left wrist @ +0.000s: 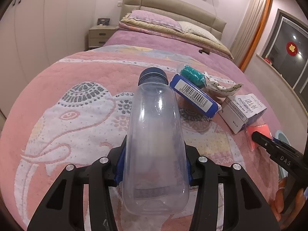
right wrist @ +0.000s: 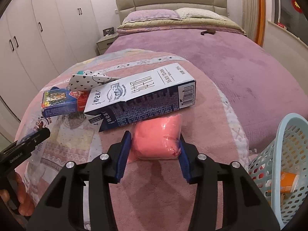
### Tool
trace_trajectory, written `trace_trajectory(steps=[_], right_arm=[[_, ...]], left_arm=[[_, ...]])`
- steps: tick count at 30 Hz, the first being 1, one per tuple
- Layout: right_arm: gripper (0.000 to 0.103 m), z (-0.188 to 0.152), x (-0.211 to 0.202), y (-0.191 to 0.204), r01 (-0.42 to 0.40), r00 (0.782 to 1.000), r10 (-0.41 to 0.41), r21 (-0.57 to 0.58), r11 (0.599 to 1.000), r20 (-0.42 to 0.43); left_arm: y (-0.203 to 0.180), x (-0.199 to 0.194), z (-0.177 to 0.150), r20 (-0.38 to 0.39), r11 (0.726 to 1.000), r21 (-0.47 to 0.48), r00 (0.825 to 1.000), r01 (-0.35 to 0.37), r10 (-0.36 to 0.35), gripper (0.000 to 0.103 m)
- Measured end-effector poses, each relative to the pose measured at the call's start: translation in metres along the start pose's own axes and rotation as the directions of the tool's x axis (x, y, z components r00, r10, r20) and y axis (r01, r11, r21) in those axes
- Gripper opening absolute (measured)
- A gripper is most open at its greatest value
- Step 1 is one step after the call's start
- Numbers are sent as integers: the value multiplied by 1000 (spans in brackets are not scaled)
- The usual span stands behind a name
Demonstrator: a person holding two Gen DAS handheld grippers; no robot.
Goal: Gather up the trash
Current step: 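Grasp the clear plastic bottle with the left tool while the right tool grasps the pink bag, then carry the clear bottle and pink bag over the wastebasket and release both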
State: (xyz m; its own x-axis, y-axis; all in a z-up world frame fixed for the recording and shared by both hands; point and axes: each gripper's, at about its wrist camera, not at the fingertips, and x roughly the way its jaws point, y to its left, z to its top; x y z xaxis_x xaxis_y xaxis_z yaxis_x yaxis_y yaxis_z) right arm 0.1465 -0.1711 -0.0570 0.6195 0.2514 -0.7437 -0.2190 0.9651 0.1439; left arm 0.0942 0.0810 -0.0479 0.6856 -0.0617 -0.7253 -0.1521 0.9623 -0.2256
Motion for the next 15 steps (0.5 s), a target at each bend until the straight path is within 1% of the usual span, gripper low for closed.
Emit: trace_trajectory(steps=[7, 8, 10, 11, 15], right_arm=[[43, -5, -6, -2, -14, 1000, 14, 8, 1000, 4], [43, -6, -8, -5, -34, 999, 34, 25, 999, -3], [43, -12, -8, -14, -135, 990, 139, 109, 985, -38], [43, -15, -10, -16, -154, 986, 160, 132, 979, -38], [43, -24, -34, -10, -157, 988, 157, 106, 982, 8]], left_arm=[[16, -9, -4, 1, 999, -52, 1000, 5, -5, 45], [18, -11, -5, 1, 998, -57, 1000, 4, -4, 45], [19, -19, -8, 5, 998, -57, 1000, -7, 7, 45], [20, -25, -10, 14, 998, -56, 1000, -7, 8, 45], [17, -48, -8, 69, 999, -49, 997, -15, 18, 45]])
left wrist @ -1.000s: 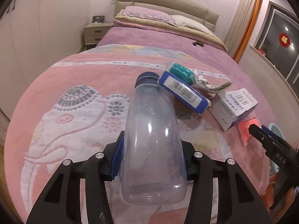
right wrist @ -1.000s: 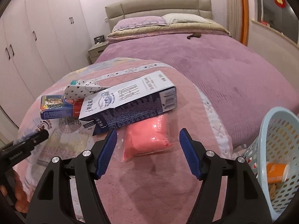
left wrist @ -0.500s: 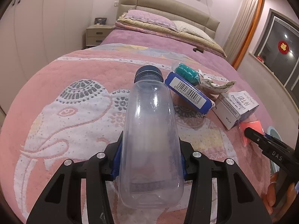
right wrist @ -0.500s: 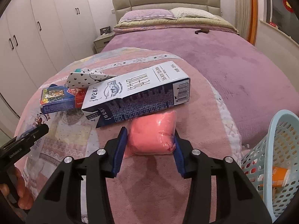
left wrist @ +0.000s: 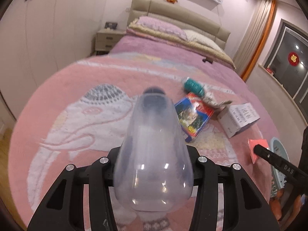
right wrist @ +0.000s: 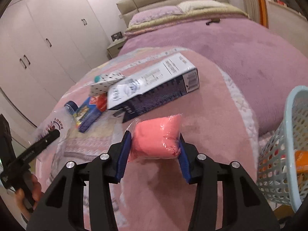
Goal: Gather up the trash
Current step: 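Carry the clear bottle and pink bag over the wastebasket and release both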
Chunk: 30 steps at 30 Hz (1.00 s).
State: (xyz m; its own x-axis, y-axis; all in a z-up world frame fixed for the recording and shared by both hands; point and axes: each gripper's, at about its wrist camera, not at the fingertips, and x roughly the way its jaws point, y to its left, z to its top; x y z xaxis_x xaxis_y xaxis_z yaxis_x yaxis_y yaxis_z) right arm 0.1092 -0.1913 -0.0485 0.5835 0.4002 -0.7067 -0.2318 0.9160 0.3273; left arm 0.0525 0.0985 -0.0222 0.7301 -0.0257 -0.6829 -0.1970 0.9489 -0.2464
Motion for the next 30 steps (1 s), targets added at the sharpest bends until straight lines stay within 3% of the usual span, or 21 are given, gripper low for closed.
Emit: trace_trajectory(steps=[6, 20, 26, 30], right_arm=[[43, 4, -40, 2, 43, 994, -42, -17, 999, 97], [43, 3, -132, -71, 106, 957, -142, 152, 983, 253], [43, -4, -171, -110, 159, 926, -226, 230, 960, 304], [43, -11, -188, -139, 204, 904, -293, 288, 936, 312]], left_arm=[[-26, -26, 8, 50, 995, -10, 994, 97, -96, 44], [-114, -33, 15, 38, 955, 129, 961, 268, -275, 43], [-164, -26, 10, -4, 915, 199, 934, 351, -357, 43], [-206, -22, 7, -36, 870, 257, 903, 422, -427, 43]])
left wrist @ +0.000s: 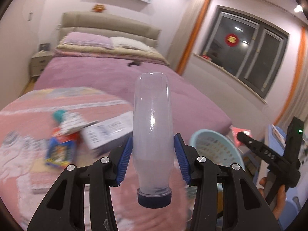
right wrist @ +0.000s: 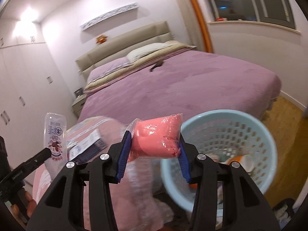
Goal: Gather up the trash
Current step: 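Carry the clear bottle and pink bag over the wastebasket and release both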
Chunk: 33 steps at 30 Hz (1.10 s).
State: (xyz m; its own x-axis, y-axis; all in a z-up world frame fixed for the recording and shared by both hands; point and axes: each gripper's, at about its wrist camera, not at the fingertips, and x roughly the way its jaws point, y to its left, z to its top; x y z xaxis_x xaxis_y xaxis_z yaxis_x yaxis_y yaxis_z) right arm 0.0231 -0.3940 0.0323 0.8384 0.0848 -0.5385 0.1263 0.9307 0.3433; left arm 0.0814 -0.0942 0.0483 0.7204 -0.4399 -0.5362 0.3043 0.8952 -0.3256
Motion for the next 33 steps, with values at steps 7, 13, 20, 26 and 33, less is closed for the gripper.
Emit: trace_trajectory(steps=[7, 13, 20, 26, 33], right_arm=[[43, -1, 5, -54, 80, 997, -79, 87, 993, -11], [43, -14, 26, -83, 172, 984, -164, 117, 978, -72], [49, -20, 34, -111, 235, 970, -219, 167, 957, -108], [63, -18, 26, -121, 240, 970, -225, 219, 946, -93], [63, -9, 13, -83, 188, 982, -184, 155, 970, -40]], left_arm=[[-66, 53, 9, -99, 974, 67, 972, 219, -212, 43], [-119, 107, -3, -201, 943, 107, 935, 316, -291, 43], [-138, 160, -15, -283, 934, 138, 917, 330, -282, 50], [-125, 148, -20, -273, 940, 150, 927, 306, -258, 56], [-97, 99, -11, -181, 948, 155, 951, 279, -250, 59]])
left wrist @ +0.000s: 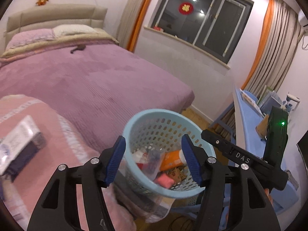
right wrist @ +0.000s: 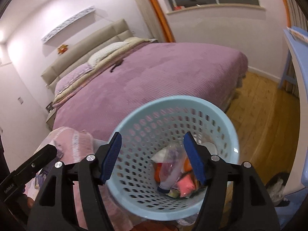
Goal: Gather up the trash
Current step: 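Carry the clear bottle and pink bag over the wastebasket and release both, then grasp the tiger-picture card box with the left tool while the right tool grasps the white milk carton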
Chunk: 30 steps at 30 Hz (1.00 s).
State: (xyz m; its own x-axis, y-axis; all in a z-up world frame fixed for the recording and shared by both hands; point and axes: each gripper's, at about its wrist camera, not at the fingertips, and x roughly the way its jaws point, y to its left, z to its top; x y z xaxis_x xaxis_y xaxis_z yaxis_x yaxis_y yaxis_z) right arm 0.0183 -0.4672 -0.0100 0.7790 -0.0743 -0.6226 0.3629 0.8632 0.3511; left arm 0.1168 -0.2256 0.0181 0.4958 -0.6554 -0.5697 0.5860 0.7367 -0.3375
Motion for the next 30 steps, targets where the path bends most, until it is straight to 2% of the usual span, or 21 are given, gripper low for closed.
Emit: trace_trajectory(steps=[5, 10, 15, 18, 23, 27, 28, 30], right_arm=[[63, -1, -17, 46, -44, 998, 47, -92, 995, 34], [63, -7, -23, 98, -106, 993, 113, -179, 978, 32], [63, -18, -20, 141, -166, 985, 171, -241, 956, -1], [63, -28, -12, 166, -197, 980, 196, -277, 940, -33], [63, -41, 5, 206, -256, 966, 239, -300, 919, -94], [64, -50, 23, 239, -298, 953, 264, -303, 905, -149], [68, -53, 30, 250, -305, 950, 264, -302, 903, -169], [75, -57, 42, 266, -304, 948, 257, -291, 907, -188]], left_arm=[[16, -46, 2, 62, 998, -11, 996, -63, 63, 59], [43, -93, -1, 111, 989, -54, 984, -136, 141, 62], [84, -135, -12, 127, 956, -108, 949, -274, 287, 66], [116, -157, -27, 110, 918, -169, 919, -358, 379, 66], [168, -177, -54, 42, 875, -255, 899, -411, 435, 69], [194, -159, -61, -70, 866, -236, 897, -441, 437, 73], [198, -155, -66, -84, 867, -223, 895, -446, 439, 74], [205, -142, -68, -117, 853, -198, 876, -483, 468, 77]])
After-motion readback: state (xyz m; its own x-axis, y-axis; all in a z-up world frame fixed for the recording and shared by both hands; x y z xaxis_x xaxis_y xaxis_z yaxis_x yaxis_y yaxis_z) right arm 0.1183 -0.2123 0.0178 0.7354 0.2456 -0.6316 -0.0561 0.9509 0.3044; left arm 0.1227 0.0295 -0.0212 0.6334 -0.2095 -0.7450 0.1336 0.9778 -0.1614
